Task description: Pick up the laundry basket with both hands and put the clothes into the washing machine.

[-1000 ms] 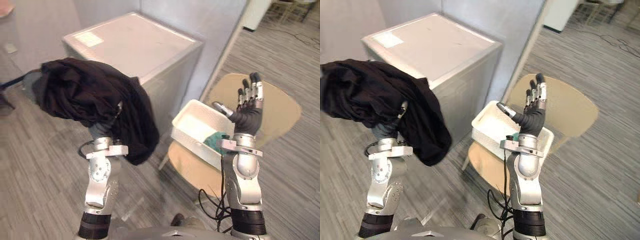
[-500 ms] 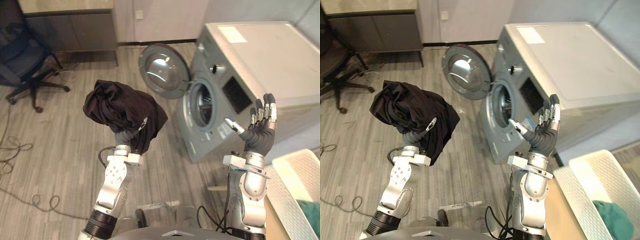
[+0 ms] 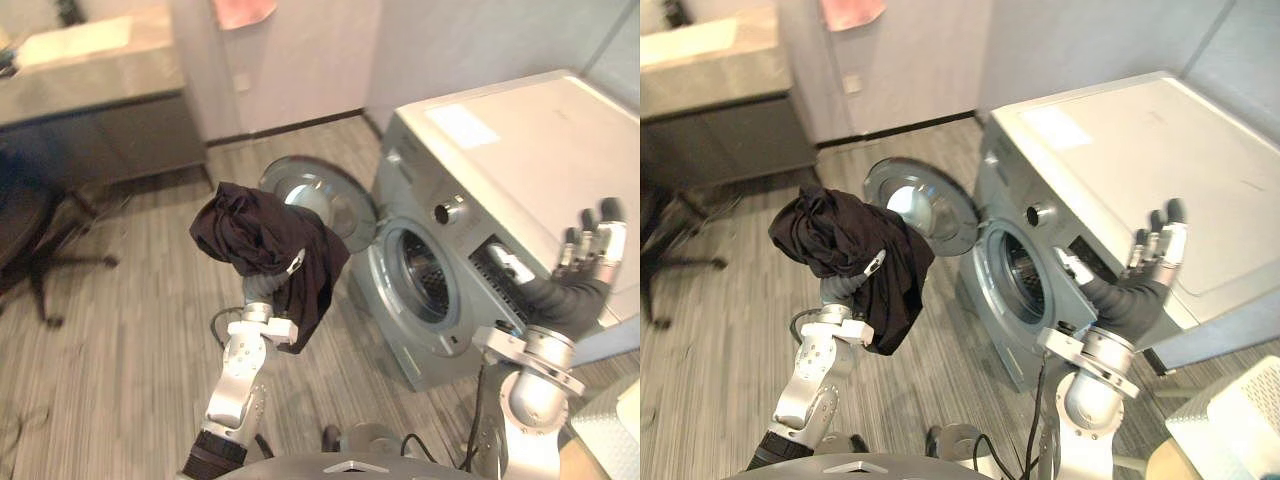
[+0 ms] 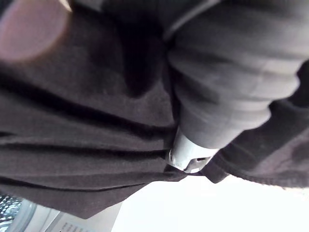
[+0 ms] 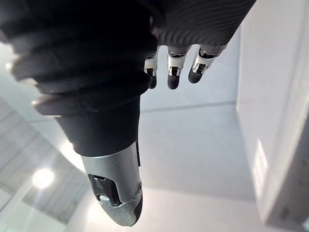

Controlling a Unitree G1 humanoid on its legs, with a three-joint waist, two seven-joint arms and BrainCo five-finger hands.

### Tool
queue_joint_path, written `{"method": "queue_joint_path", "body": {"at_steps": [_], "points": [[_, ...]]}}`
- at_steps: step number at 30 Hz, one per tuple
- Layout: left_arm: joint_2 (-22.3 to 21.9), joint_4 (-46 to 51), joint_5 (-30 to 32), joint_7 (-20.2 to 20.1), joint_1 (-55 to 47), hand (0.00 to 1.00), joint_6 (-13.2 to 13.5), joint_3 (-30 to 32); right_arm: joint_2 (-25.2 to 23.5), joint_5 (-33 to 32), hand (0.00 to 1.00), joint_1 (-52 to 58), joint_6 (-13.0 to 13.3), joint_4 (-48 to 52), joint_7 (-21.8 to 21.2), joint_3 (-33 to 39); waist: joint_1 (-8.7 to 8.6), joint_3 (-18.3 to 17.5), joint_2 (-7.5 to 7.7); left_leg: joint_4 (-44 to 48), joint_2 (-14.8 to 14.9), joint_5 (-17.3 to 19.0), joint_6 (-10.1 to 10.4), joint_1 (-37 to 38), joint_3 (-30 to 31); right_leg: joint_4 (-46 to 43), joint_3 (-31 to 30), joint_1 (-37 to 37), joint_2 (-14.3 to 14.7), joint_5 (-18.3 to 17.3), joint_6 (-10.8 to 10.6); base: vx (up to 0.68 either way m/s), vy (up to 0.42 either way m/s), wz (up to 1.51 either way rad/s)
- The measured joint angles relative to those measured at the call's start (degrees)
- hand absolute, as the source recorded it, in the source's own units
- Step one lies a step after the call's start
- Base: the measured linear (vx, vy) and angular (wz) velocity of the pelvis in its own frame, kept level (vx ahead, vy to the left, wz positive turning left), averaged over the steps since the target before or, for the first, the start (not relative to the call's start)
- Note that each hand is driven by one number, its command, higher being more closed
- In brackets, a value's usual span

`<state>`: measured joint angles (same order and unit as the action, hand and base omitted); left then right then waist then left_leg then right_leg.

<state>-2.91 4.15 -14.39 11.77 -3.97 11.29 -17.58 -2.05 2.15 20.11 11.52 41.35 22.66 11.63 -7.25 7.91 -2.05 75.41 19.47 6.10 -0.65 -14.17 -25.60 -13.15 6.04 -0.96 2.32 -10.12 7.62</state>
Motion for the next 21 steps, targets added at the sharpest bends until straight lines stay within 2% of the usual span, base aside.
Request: {"method": "queue_joint_path", "body": {"at_steps": [1,2,3,5,6,7,8,9,10,11,13,14,15,16,17,18,19,20,21], "points": [[0.0,0.12,-0.05,-0.16,-1.37,1.0,-0.04,0.92,-0.28,0.43,0.0,0.86,-0.26,0.52,1.1,0.14,0.53,0.61,0.83,-4.29,2.1,1.72,-0.24,-1.65,-1.3,1.0,-6.57,-1.58,-1.42,-1.22,-2.15,0.35,0.247,-1.59],[0.01,0.11,-0.05,-0.36,-2.18,1.0,-0.16,1.24,-0.31,0.42,0.0,1.36,-0.54,0.5,1.47,-0.08,0.43,0.69,0.94,-7.51,2.19,2.75,-0.53,-2.22,-0.95,1.51,-8.85,-2.34,-2.24,-1.66,-3.06,0.41,0.372,-1.78],[0.01,0.11,-0.05,-0.79,-3.56,1.0,-0.3,1.63,-0.32,0.48,0.0,1.74,-0.78,0.31,1.66,-0.5,0.42,0.75,1.01,-14.65,1.88,4.41,-0.56,-2.65,0.27,2.13,-12.66,-3.0,-3.25,-2.17,-3.92,0.36,0.445,-1.84],[-0.35,0.72,-0.05,-1.01,-6.25,1.0,-0.32,1.87,-0.06,2.73,0.0,2.37,-1.17,-0.7,1.98,-2.49,2.17,0.72,0.64,-38.3,-0.89,6.39,2.08,-1.27,8.22,0.36,-22.4,-0.36,-4.74,-5.28,-6.48,0.33,0.592,-2.4],[-0.46,0.7,-0.06,-0.91,-6.93,1.0,-0.34,1.8,0.13,4.48,0.0,3.01,-1.22,-2.2,2.56,-3.24,2.87,0.52,0.09,-48.28,-2.14,6.38,2.49,-0.37,14.18,-2.08,-26.23,1.24,-4.56,-7.45,-8.75,0.27,0.663,-2.04],[-0.33,0.61,-0.05,-0.97,-7.37,1.0,-0.36,1.32,0.47,5.53,0.0,5.02,-1.2,-3.72,3.31,-3.49,2.64,0.28,-1.5,-53.67,-2.98,3.67,6.69,0.43,17.88,-4.24,-28.5,2.57,-4.38,-9.67,-10.83,0.28,0.656,-1.71],[0.35,0.12,0.0,-0.56,-8.25,1.0,-0.41,1.7,-0.68,7.35,0.0,8.01,-1.75,-8.87,4.57,-4.33,1.45,0.66,1.01,-49.8,-5.31,5.45,8.64,1.1,15.88,-7.97,-31.23,4.06,-7.18,-11.23,-13.38,0.35,0.725,-1.33],[0.31,-0.66,-0.1,0.45,-8.33,1.0,-0.41,2.21,-2.02,7.3,0.0,11.45,-2.2,-13.46,5.55,-4.89,0.71,0.52,2.45,-44.57,-5.52,8.0,7.77,0.05,13.21,-11.28,-32.45,7.02,-7.77,-9.33,-15.68,0.29,0.549,-1.23],[0.49,-0.76,-0.16,0.67,-8.59,1.0,-0.41,2.78,-2.65,7.3,0.0,12.27,-2.62,-16.31,6.1,-5.18,1.06,0.83,2.62,-42.66,-5.3,8.92,7.09,-0.19,11.22,-12.46,-33.88,8.72,-7.76,-8.17,-16.27,0.26,0.51,-1.63],[1.36,-1.69,-0.18,1.11,-9.34,1.0,-0.2,4.25,-3.22,7.61,0.0,12.4,-3.31,-22.83,6.96,-6.09,1.21,0.74,3.23,-41.51,-4.39,9.78,5.88,0.7,6.69,-12.49,-35.69,11.2,-7.76,-4.75,-16.53,0.2,0.464,-1.9],[3.07,-4.03,-0.13,1.83,-9.65,1.0,0.04,5.23,-3.25,9.17,0.0,11.49,-3.66,-32.8,8.21,-6.23,1.94,0.9,2.9,-43.44,-2.55,10.33,4.86,4.48,-1.67,-10.27,-32.54,14.55,-7.8,2.63,-17.36,0.18,0.415,-2.31],[3.44,-5.52,-0.18,1.88,-10.1,1.0,0.7,6.53,-3.38,8.87,0.0,10.54,-3.92,-38.73,8.51,-5.5,2.59,1.04,2.66,-45.06,-2.03,10.69,4.23,7.48,-6.65,-8.68,-26.54,16.63,-7.98,6.56,-16.2,0.19,0.333,-2.46],[4.1,-7.61,-0.27,1.9,-10.38,1.0,1.44,7.69,-3.71,8.3,0.0,9.35,-3.96,-44.21,8.62,-3.89,2.6,1.0,2.54,-46.73,-2.04,10.87,3.9,9.48,-9.3,-7.57,-19.4,17.66,-8.06,7.54,-14.49,0.16,0.263,-2.07],[4.39,-8.76,-0.81,1.83,-10.42,1.0,1.58,8.29,-3.66,5.49,0.0,8.78,-3.72,-46.83,8.54,-2.83,2.58,0.82,2.51,-47.0,-2.1,10.87,3.9,9.98,-10.52,-6.79,-16.56,18.21,-8.1,7.81,-13.51,0.12,0.134,-1.81],[4.68,-11.15,-2.02,1.78,-10.28,1.0,1.7,9.2,-3.13,-0.24,0.0,7.64,-3.72,-51.28,8.26,-0.32,2.76,0.67,2.16,-46.99,-2.35,10.87,3.91,10.7,-12.81,-3.98,-12.41,18.85,-8.2,9.31,-11.64,0.12,0.105,-1.53],[4.62,-13.02,-2.94,1.67,-10.45,1.0,1.58,9.74,-3.13,-5.87,0.0,6.83,-3.72,-53.71,7.79,2.41,2.82,0.33,2.11,-44.47,-2.04,10.82,3.99,10.25,-13.74,-1.23,-11.72,18.38,-8.23,11.45,-10.71,0.18,0.159,-1.55],[4.73,-14.72,-3.49,1.42,-10.08,1.0,1.36,10.49,-3.54,-9.69,0.0,5.83,-3.68,-55.53,7.73,5.07,3.21,0.83,2.02,-36.27,0.49,10.48,3.99,6.6,-13.08,0.58,-12.24,18.23,-8.56,12.6,-9.66,0.12,0.101,-1.07],[4.59,-16.2,-4.54,0.48,-8.78,1.0,1.08,10.22,-3.32,-15.4,0.0,3.92,-3.45,-59.24,7.59,8.44,3.04,1.54,1.9,-34.44,2.29,16.06,5.61,1.32,-9.76,1.57,-12.34,18.28,-9.56,12.56,-9.73,0.1,0.081,-0.66],[3.59,-16.57,-5.68,0.05,-7.86,1.0,0.72,9.23,-2.72,-20.22,0.0,3.14,-3.09,-62.38,7.42,10.57,3.14,2.82,-0.1,-48.06,4.25,8.29,7.76,2.42,-8.36,-2.08,-10.14,18.61,-9.01,11.51,-11.32,0.04,0.062,-0.47]]}}
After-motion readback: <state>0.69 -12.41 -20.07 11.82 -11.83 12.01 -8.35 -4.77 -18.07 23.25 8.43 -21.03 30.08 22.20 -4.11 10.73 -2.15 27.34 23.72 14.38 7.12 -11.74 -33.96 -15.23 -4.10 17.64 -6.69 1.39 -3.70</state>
